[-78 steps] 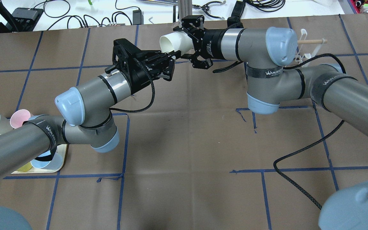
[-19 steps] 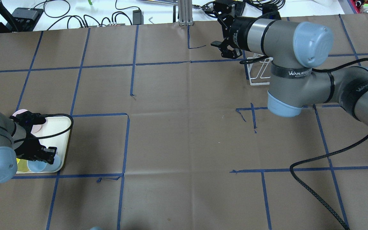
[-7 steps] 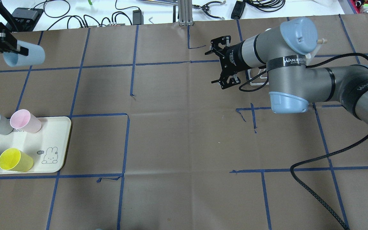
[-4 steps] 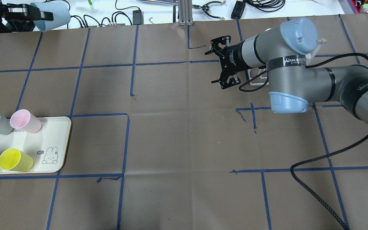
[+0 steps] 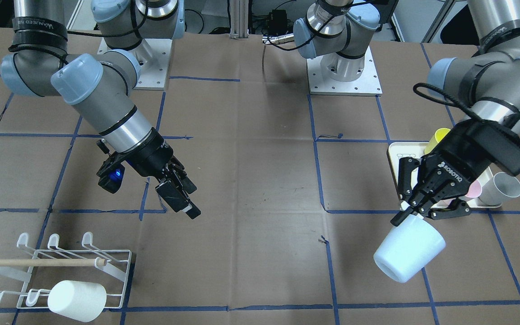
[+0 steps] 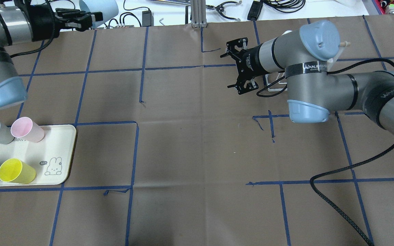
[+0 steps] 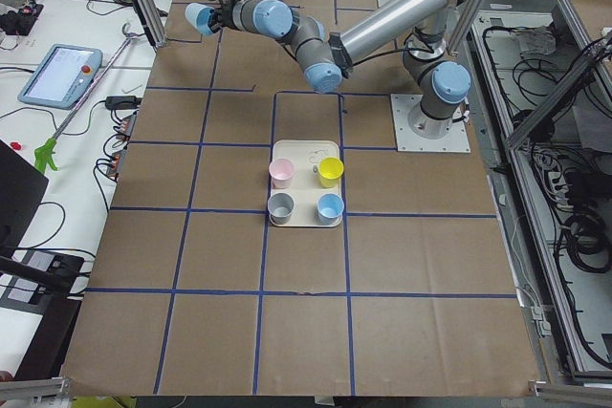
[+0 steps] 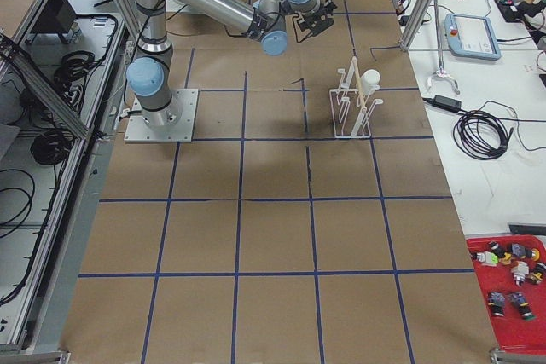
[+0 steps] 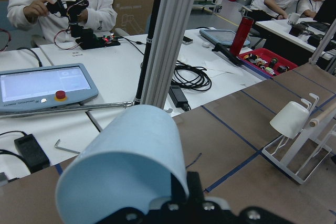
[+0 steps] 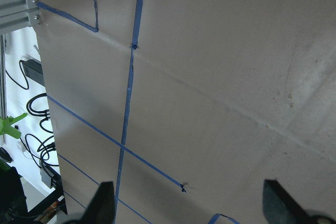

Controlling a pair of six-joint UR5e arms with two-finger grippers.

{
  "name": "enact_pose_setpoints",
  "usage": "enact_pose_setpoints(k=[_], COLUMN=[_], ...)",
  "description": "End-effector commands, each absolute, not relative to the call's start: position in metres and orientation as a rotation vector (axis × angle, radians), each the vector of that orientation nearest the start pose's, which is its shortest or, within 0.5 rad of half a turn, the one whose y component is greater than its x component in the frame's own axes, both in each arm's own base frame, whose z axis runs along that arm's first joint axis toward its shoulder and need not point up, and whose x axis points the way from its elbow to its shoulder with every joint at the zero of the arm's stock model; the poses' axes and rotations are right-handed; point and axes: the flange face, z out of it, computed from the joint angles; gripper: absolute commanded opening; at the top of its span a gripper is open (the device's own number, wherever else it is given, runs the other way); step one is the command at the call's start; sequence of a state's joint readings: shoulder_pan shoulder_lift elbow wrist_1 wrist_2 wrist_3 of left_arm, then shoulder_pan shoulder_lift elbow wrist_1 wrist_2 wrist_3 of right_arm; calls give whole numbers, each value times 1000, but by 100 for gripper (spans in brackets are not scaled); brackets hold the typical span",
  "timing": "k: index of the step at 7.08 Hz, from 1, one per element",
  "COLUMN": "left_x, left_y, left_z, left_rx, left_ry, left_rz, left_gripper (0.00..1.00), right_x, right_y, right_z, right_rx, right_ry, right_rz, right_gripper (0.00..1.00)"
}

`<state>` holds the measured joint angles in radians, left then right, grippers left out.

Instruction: Transfer IKEA cup to right arm and place on rack

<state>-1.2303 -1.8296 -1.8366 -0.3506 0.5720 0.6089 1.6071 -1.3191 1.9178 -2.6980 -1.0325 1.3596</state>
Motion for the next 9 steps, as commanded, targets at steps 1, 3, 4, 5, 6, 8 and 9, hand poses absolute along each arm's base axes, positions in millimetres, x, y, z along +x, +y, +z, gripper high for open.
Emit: enact_pose_setpoints(k=[1, 3, 4, 5, 6, 8, 9], left_x=[-64, -113, -131, -146, -152, -156, -164], left_y=[-592, -566, -552, -543, -541, -535, -528], left_z=[350, 339, 334, 329, 330, 326, 325], left_rx=[-867, -800, -809, -834, -843, -840, -845], left_ry=[-2017, -1926, -1905, -1887, -1879, -1880, -1876], left_rz=[1410, 1469, 1452, 1438, 1433, 1411, 1392], left_gripper=[1, 4, 4, 6, 10, 11, 11], right_x=[207, 228, 236, 240, 248, 253, 262], right_y=[-556, -550, -544, -542, -539, -537, -532], right_z=[351, 359, 369, 370, 369, 371, 373], right_rx=[1188, 1060, 991, 982, 978, 942, 926], right_ry=[1936, 1881, 1848, 1846, 1842, 1833, 1827], right_rz=[-276, -372, -431, -433, -407, -386, -399], right_gripper=[100, 100, 100, 100, 100, 100, 99])
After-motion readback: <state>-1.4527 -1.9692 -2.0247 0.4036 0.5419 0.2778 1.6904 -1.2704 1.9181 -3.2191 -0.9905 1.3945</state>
